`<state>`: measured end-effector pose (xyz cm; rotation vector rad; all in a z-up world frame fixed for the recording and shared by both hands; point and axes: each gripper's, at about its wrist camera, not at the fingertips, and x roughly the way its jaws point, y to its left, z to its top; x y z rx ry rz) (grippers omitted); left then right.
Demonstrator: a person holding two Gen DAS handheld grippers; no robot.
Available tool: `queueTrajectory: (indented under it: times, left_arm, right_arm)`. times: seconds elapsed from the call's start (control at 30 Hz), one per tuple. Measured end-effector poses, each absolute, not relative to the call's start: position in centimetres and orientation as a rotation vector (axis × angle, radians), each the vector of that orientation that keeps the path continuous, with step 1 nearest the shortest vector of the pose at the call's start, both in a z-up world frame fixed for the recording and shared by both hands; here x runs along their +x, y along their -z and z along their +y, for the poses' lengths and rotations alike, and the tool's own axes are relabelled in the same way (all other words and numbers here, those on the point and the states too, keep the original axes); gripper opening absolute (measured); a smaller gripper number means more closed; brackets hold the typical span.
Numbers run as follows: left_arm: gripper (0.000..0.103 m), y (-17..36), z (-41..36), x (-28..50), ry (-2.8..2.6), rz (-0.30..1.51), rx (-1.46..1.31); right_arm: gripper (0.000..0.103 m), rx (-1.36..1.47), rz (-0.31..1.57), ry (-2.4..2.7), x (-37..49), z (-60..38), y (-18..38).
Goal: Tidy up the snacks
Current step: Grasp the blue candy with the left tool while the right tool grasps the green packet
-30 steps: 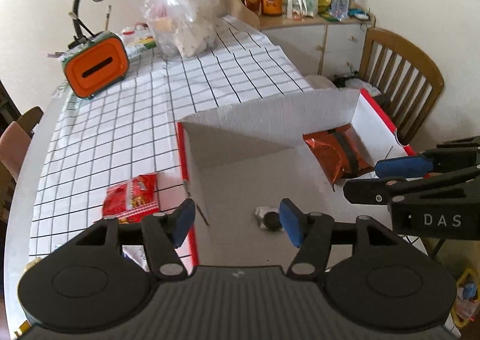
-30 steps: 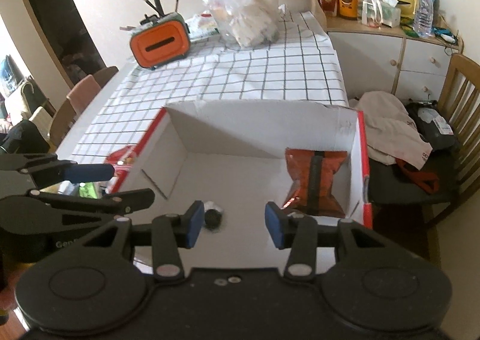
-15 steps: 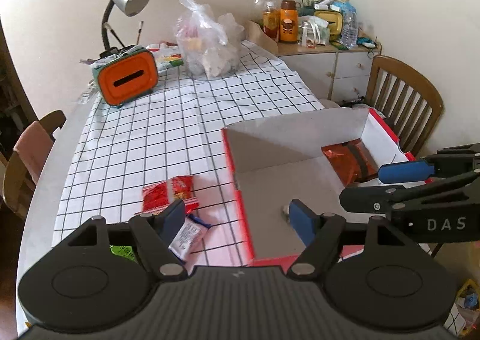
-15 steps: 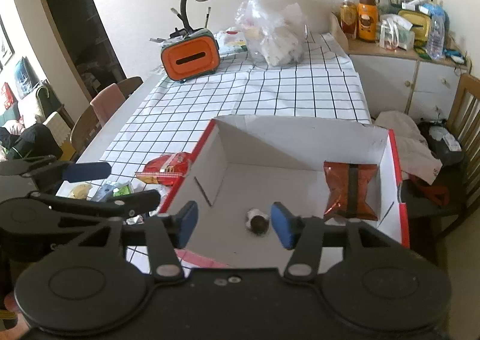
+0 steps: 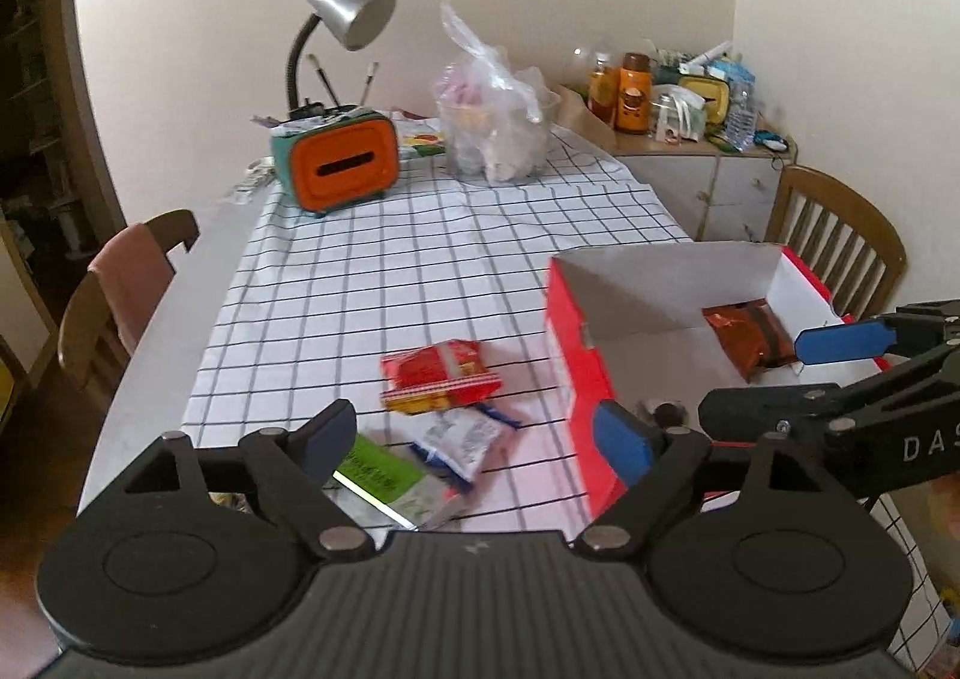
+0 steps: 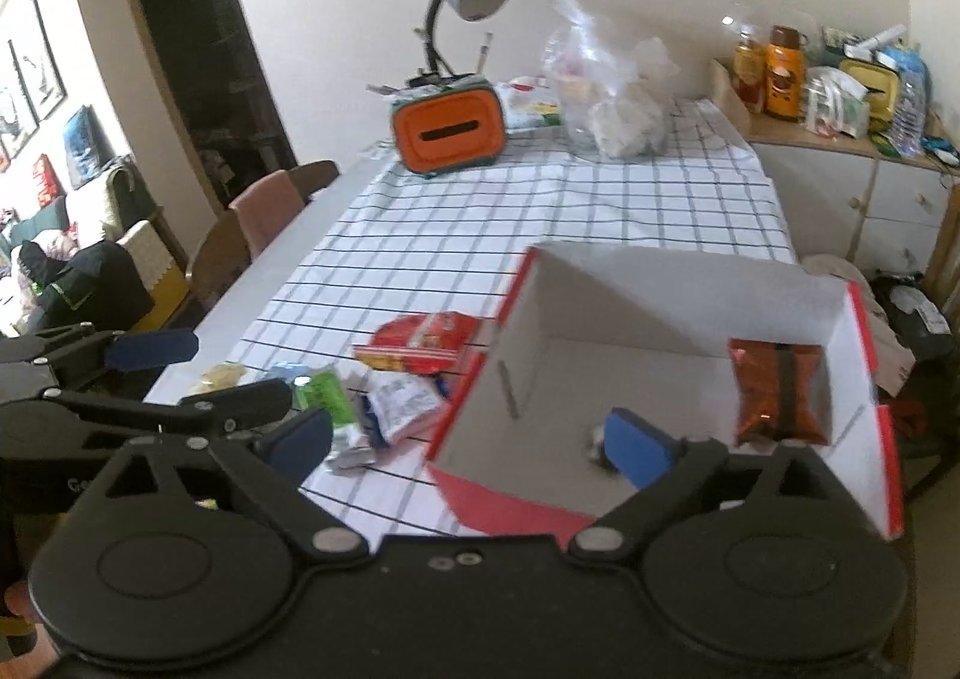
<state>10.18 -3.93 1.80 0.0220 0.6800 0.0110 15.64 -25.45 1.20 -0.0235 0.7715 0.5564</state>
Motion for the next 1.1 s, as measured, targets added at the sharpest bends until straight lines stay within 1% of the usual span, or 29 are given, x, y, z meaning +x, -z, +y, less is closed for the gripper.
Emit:
queueTrajectory:
  times: [0.1,0.33,0.63,0.9,1.1]
  left_arm:
    - [0.088,-1.4,-2.1,9.3,-0.027,0.692,0.0]
    - [0.088,1.0,2.8,7.2,-0.127,0.726,-0.022]
    - [0.088,5.2,8.1,5.8,-0.237,0.823,-0.058]
    - [0.088,8.5,9.6,4.4,-0.136,0.904,-0.059]
    - [0.088,10.0,9.3,4.1,-0.08,0.94,-0.036]
  right_arm:
    - [0.103,-0.038,0.766,-0.572,14.9,-24.0,-0.9]
    - [0.103,-0.087,0.787,-0.613,13.7,-19.6,0.8]
    - [0.103,-0.129,0.83,-0.648,14.6,-14.6,3.5]
    - [0.102,-0.206,0.86,-0.73,16.5,-10.3,6.4]
    - [0.097,-0.311,0.861,-0.783,17.9,-7.7,8.5]
